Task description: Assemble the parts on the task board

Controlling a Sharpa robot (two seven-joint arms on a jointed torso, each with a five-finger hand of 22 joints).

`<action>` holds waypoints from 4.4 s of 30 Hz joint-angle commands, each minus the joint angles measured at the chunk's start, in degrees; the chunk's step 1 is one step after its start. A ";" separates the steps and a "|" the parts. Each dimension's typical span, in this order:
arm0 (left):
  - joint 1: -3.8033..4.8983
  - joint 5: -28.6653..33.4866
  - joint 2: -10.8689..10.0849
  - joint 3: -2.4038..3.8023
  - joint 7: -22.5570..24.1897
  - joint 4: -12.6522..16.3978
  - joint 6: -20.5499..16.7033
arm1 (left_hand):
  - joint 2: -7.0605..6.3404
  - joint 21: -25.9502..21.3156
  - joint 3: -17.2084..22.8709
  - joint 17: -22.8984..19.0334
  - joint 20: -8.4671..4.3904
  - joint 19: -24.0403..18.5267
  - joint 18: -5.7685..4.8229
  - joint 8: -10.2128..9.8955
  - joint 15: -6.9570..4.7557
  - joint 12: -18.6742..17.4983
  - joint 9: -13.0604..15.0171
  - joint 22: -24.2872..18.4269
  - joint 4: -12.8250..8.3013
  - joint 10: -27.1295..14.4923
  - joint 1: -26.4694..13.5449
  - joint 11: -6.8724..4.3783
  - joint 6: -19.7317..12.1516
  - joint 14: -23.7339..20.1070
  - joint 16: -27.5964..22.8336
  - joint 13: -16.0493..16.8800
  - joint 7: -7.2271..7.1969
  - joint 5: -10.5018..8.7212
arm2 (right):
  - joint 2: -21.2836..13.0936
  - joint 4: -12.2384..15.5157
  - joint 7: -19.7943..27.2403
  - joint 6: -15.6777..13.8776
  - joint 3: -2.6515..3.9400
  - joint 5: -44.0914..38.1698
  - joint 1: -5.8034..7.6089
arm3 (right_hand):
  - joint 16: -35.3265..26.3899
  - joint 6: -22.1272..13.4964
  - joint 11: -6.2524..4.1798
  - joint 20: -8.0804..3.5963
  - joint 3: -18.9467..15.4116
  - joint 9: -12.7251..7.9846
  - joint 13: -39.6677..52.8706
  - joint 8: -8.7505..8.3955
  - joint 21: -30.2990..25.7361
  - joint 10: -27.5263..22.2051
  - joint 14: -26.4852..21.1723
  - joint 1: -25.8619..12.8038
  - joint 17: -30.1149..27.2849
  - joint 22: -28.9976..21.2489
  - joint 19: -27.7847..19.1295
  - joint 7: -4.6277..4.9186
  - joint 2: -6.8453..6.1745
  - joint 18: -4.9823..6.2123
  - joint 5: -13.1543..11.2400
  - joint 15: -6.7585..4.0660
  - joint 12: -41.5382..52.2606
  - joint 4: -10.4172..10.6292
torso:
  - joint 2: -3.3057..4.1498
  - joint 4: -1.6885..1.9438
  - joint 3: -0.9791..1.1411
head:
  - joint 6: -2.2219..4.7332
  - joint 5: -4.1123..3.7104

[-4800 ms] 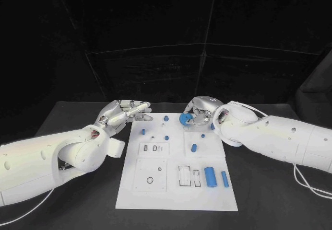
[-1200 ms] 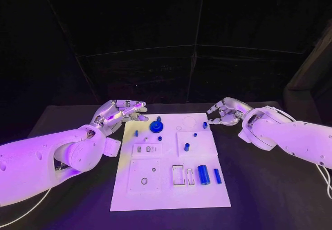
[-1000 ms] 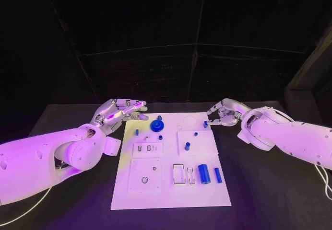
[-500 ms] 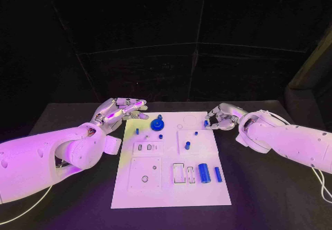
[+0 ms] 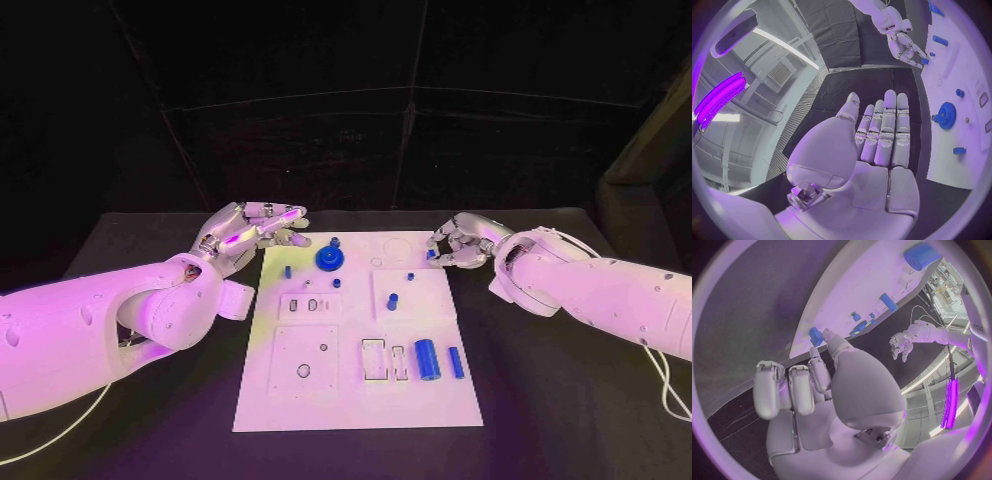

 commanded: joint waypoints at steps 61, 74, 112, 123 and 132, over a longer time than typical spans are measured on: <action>0.03 0.02 -0.02 0.02 -0.27 -0.03 0.74 | 0.55 -0.23 0.08 -0.11 0.11 -0.10 0.75 -0.41 0.24 -0.26 -0.02 -0.12 -0.27 0.30 0.00 0.15 0.25 -0.30 -0.35 -0.10 0.12 0.11 | -0.28 1.25 -0.20 -4.11 0.10 0.72 0.19 | 0.33 9.38 -2.73 -2.06 6.04 0.38 1.49 3.47 0.43 1.57 3.36 -1.82 1.57 3.59 0.79 -2.89 3.32 -0.57 -4.29 -2.60 1.01 -2.20 | -0.21 -0.02 -0.06 | -1.00 -0.06; 0.40 0.02 -0.21 0.04 -0.02 -1.84 0.62 | 0.62 -0.28 0.13 -0.13 0.13 -0.13 0.76 -0.45 0.25 -0.29 -0.03 -0.16 -0.31 0.27 0.01 0.17 0.24 -0.28 -0.47 -0.11 0.16 0.11 | 2.48 11.71 -8.24 -4.61 0.19 -2.74 3.18 | 0.19 8.93 -2.69 -2.17 6.27 0.17 1.04 3.18 0.39 1.28 3.31 -2.66 1.29 3.48 0.73 -2.78 3.01 -0.55 -4.21 -2.62 0.50 -2.10 | -0.85 0.00 -0.73 | -1.24 0.73; 1.02 1.04 1.27 0.05 0.66 -4.32 0.58 | 0.67 -0.29 0.16 -0.13 0.13 -0.13 0.76 -0.45 0.26 -0.28 -0.03 -0.17 -0.33 0.30 0.03 0.16 0.27 -0.26 -0.52 -0.11 0.14 0.11 | 17.79 10.00 -15.87 0.11 -2.91 -17.72 -0.93 | -0.04 8.76 -2.66 -2.19 6.95 0.03 0.27 2.99 0.29 0.77 3.23 -4.00 0.89 3.28 0.60 -2.74 2.86 -0.51 -3.20 -2.60 -0.42 -1.84 | -0.82 -0.12 -0.67 | -3.37 4.41; 1.02 1.05 1.36 0.05 0.63 -4.36 0.67 | 0.67 -0.29 0.16 -0.13 0.13 -0.13 0.76 -0.45 0.26 -0.28 -0.03 -0.17 -0.33 0.30 0.03 0.16 0.27 -0.26 -0.52 -0.11 0.14 0.11 | 18.38 9.58 -15.65 -0.10 -2.95 -17.96 -1.31 | -0.06 8.71 -2.65 -2.19 7.01 0.01 0.26 2.95 0.29 0.76 3.23 -4.09 0.87 3.31 0.62 -2.73 2.78 -0.52 -3.04 -2.60 -0.45 -1.86 | -0.83 -0.21 -0.68 | -3.55 4.57; 1.02 1.05 1.41 0.05 0.57 -4.43 0.75 | 0.76 -0.33 0.23 -0.15 0.14 -0.12 0.78 -0.44 0.24 -0.26 -0.01 -0.21 -0.40 0.39 0.06 0.13 0.35 -0.17 -0.65 -0.10 0.11 0.11 | 18.70 9.26 -15.30 -0.16 -2.95 -17.97 -1.50 | -0.06 8.71 -2.65 -2.19 7.01 0.01 0.26 2.95 0.29 0.76 3.23 -4.09 0.87 3.31 0.62 -2.73 2.78 -0.52 -3.04 -2.60 -0.45 -1.86 | -0.82 -0.10 -0.69 | -3.66 4.52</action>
